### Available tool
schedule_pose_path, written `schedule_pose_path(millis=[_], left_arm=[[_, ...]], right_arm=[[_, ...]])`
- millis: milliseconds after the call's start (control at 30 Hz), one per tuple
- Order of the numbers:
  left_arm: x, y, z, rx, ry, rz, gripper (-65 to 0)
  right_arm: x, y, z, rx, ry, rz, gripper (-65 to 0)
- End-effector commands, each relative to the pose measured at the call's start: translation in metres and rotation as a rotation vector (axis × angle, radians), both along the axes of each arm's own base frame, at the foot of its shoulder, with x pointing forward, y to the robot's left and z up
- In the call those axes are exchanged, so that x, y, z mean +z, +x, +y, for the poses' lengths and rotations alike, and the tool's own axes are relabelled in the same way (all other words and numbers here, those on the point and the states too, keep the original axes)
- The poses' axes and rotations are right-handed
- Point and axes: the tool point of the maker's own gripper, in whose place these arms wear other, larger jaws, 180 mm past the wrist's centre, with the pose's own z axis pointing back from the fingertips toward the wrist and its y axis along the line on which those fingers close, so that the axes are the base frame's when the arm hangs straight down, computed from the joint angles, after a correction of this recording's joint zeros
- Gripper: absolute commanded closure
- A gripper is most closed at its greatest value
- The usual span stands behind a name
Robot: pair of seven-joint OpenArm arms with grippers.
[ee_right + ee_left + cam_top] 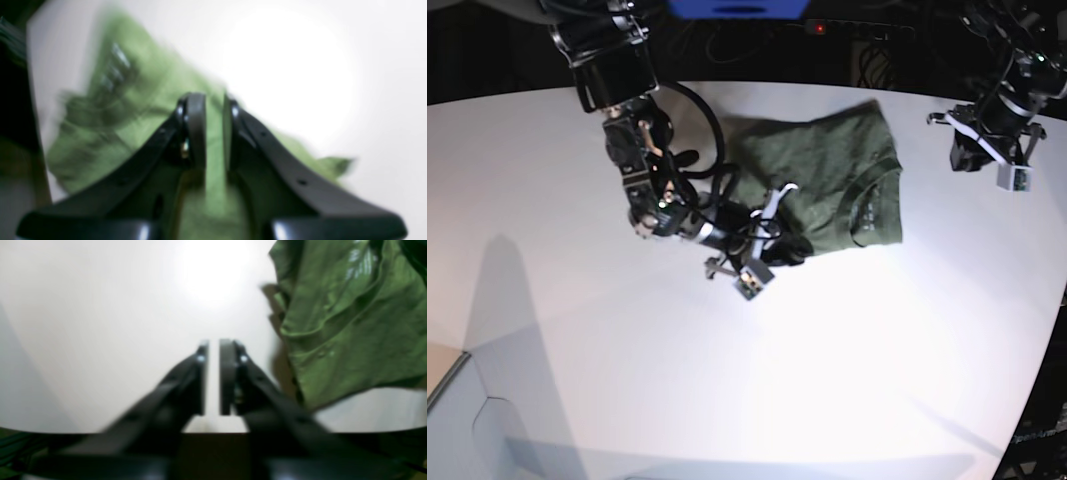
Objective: Layout the t-shirt on the table in an organized manner, then fold the t-shirt properly
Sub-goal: 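Release the folded end and lift the right gripper away from the bundle, then press the bundle sides with both grippers to square it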
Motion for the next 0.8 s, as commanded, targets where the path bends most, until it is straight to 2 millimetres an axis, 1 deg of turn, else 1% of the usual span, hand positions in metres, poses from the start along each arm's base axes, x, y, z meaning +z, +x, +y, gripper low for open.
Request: schedule_pose_path(millis=[0,67,133,167,200,267,333,400,500,600,700,767], left_arm=[[0.011,0.006,-0.002,-0.014,-0.006,-0.048,-19.0],[0.014,0.008,-0.006,-0.02,-0.026,-0.065,-28.9],[0.016,0.01,-0.01,-0.029,-0.044,-0.078,-37.9],[0.016,0.011,-0.012,-0.03,-0.056,-0.084,-42.5],[0.016,0.011,-0.014,-0.029,-0.07,-0.088,-47.0],[0.016,0.014,-0.015,-0.028,-0.081,-0.098,-53.0],[0.008,0.017,-0.024,-0.044,-0.112,-0.088,-54.3],[-0.005,0.025,-0.035,-0.061,-0.165,-0.067,-54.4],[-0.027,0.032,-0.053,-0.074,-0.258,-0.03,-54.4],[-0.037,0.041,-0.07,-0.07,-0.372,-0.033,-54.4],[-0.045,0.047,-0.077,-0.058,-0.445,-0.028,-54.4],[-0.056,0.05,-0.08,-0.045,-0.486,-0.004,-54.4]], right_arm=[[0.028,0.008,0.0,-0.005,0.043,-0.066,-8.5],[0.041,0.006,-0.009,-0.025,0.029,-0.098,-9.4],[0.044,0.005,-0.02,-0.047,-0.003,-0.097,-13.1],[0.045,0.006,-0.027,-0.062,-0.019,-0.099,-16.2],[0.042,0.004,-0.034,-0.075,-0.037,-0.089,-20.0],[0.038,0.0,-0.047,-0.108,-0.047,-0.073,-27.3],[0.034,-0.002,-0.063,-0.156,-0.05,-0.059,-33.5],[0.03,-0.005,-0.074,-0.191,-0.052,-0.046,-36.8],[0.026,-0.014,-0.088,-0.214,-0.07,-0.041,-36.9],[0.022,-0.024,-0.098,-0.213,-0.103,-0.043,-36.9],[0.019,-0.032,-0.105,-0.21,-0.128,-0.043,-36.9],[0.016,-0.036,-0.109,-0.21,-0.141,-0.038,-36.9]])
